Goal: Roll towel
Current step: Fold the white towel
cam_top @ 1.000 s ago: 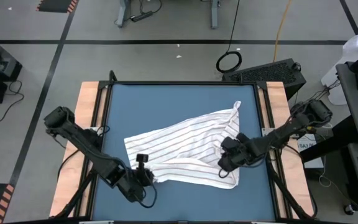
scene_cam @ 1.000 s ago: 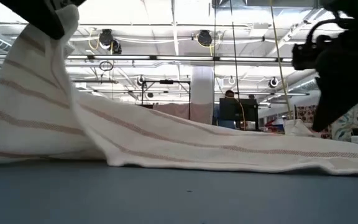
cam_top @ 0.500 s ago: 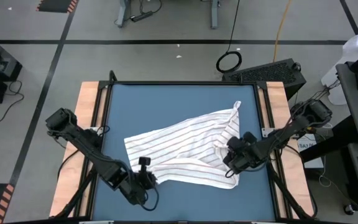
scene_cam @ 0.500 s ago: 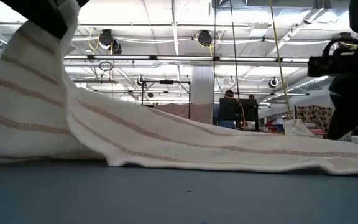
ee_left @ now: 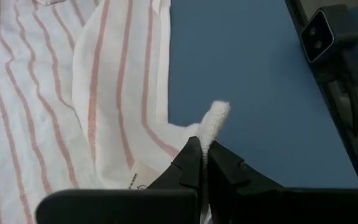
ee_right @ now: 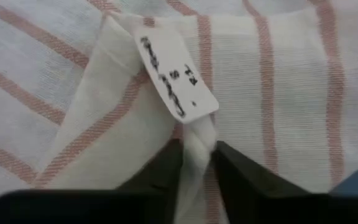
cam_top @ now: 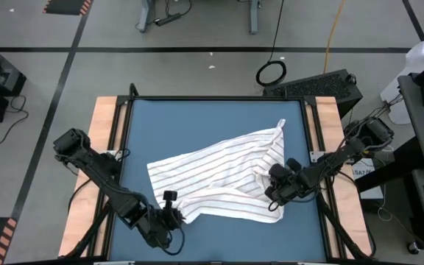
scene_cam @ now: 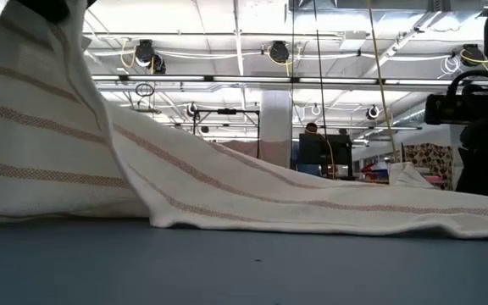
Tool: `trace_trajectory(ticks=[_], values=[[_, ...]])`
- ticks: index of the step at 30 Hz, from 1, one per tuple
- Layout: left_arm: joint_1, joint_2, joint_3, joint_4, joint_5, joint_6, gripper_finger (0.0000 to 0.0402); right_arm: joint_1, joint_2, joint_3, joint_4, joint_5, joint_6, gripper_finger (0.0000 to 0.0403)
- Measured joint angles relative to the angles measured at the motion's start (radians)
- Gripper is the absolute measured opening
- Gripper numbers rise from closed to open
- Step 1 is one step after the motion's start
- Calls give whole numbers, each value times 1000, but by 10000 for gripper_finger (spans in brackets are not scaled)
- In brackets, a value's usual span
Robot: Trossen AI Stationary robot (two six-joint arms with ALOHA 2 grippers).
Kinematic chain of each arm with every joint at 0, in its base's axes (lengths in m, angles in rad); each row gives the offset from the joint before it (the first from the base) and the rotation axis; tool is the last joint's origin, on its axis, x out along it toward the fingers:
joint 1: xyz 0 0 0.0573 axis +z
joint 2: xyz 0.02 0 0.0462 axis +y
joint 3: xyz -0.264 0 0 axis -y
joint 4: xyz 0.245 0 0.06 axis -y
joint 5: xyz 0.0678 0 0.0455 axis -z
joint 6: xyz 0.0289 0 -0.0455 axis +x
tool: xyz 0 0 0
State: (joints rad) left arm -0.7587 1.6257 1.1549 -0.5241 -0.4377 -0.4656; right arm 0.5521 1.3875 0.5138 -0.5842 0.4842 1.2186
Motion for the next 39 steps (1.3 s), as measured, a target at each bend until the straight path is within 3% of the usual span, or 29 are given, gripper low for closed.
trace_trajectory(ticks=[3, 12, 21, 32, 39], values=[[-8, 0, 0, -2, 9, 0, 11, 0, -9, 4, -1, -28, -8, 11], [-29, 0, 0, -4, 36, -1, 11, 0, -36, 93, -142, -67, -9, 4], [-29, 0, 0, 1, 14, -1, 11, 6, -41, 216, -400, -229, 80, 8], [-29, 0, 0, 1, 13, -34, 11, 128, -41, 248, -548, -385, 225, 8], [-29, 0, 0, 1, 10, -111, 11, 231, -41, 248, -547, -385, 325, 8]])
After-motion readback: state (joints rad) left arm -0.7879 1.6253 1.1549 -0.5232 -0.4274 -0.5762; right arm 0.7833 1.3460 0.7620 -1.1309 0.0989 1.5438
